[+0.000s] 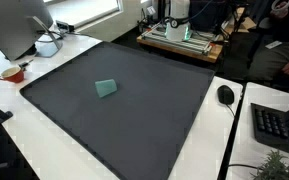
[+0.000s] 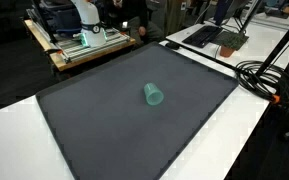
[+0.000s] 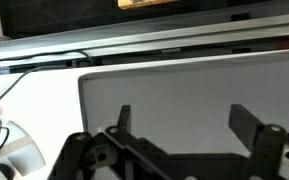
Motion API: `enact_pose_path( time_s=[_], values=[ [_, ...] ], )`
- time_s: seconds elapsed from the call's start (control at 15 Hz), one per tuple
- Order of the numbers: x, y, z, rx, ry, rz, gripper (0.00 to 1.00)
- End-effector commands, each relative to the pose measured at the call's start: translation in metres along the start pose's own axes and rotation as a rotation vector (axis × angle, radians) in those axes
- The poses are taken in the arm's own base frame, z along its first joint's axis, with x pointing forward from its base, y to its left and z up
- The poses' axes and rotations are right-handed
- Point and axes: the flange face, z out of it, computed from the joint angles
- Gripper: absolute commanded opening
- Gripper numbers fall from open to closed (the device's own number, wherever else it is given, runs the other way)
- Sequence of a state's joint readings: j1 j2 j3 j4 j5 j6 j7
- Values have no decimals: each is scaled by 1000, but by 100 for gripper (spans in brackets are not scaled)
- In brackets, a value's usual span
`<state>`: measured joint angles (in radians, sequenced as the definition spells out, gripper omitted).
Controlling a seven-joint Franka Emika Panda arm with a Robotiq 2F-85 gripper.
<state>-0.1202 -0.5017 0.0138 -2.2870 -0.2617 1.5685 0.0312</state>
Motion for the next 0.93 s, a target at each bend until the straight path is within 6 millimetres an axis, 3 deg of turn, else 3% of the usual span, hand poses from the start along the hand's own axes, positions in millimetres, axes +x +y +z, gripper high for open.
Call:
enact_pose_path(
  time_s=[0.0, 0.4, 0.6, 0.87],
  values=[
    [0, 0, -1, 0, -1, 0, 100],
    [1, -4, -1, -41, 15, -25, 100],
    [8, -23, 3, -214, 5, -137, 100],
    [32, -53, 13, -291, -17, -336, 100]
  ],
)
